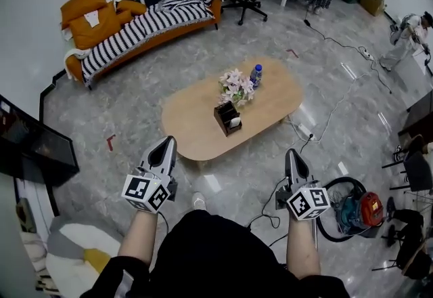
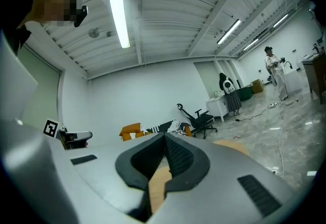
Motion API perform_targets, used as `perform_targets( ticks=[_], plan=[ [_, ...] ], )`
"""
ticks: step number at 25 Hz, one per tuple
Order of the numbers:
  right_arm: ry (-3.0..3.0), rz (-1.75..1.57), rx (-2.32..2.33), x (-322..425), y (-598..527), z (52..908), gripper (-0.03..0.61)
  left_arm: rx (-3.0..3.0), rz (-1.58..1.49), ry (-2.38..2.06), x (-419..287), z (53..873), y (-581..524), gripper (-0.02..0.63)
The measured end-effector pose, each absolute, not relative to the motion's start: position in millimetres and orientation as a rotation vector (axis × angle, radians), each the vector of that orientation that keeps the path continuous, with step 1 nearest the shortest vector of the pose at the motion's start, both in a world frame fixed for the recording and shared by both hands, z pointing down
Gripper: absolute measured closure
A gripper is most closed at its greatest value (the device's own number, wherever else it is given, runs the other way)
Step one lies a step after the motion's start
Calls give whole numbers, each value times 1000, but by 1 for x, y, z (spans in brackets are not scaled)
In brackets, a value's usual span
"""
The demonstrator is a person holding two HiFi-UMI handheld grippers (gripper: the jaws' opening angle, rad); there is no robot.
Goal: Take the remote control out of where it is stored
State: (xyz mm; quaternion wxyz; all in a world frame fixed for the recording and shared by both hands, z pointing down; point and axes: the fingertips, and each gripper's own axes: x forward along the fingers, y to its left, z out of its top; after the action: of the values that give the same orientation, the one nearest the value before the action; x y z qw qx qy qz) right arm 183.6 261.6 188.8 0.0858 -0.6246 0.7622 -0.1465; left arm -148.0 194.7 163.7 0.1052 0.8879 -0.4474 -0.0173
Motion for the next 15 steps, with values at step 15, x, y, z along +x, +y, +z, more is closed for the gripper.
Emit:
perform_targets(
  ticks=[15],
  plan=[
    [2275, -508, -1945, 118, 187, 221, 572, 2618, 34, -1242, -208, 196, 116, 607]
  ],
)
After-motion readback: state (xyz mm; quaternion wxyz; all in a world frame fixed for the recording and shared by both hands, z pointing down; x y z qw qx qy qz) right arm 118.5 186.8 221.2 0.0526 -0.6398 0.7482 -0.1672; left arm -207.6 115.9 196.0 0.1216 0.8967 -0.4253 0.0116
